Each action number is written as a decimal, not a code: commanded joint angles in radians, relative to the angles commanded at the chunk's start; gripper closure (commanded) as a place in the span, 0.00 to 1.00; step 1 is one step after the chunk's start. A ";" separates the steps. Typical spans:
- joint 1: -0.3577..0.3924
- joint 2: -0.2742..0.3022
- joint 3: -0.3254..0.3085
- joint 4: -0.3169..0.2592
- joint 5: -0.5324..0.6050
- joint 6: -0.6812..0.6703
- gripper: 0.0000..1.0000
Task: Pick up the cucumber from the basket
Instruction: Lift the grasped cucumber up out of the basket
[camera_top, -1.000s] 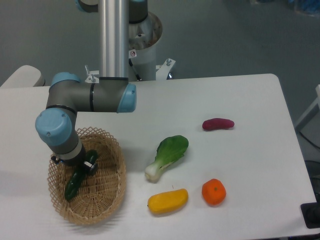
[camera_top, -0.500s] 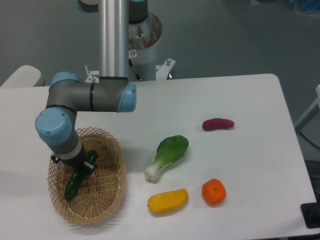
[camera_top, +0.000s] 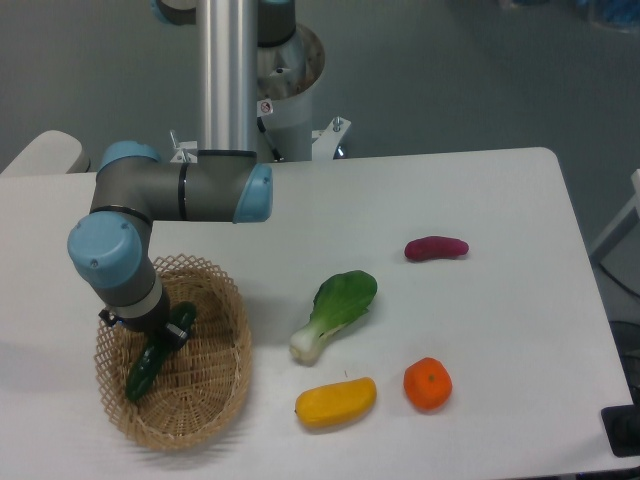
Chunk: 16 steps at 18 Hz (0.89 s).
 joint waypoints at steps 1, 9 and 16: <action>0.000 0.006 0.005 -0.002 0.000 0.011 0.61; 0.060 0.054 0.086 -0.035 0.000 0.136 0.61; 0.199 0.072 0.184 -0.126 0.000 0.350 0.61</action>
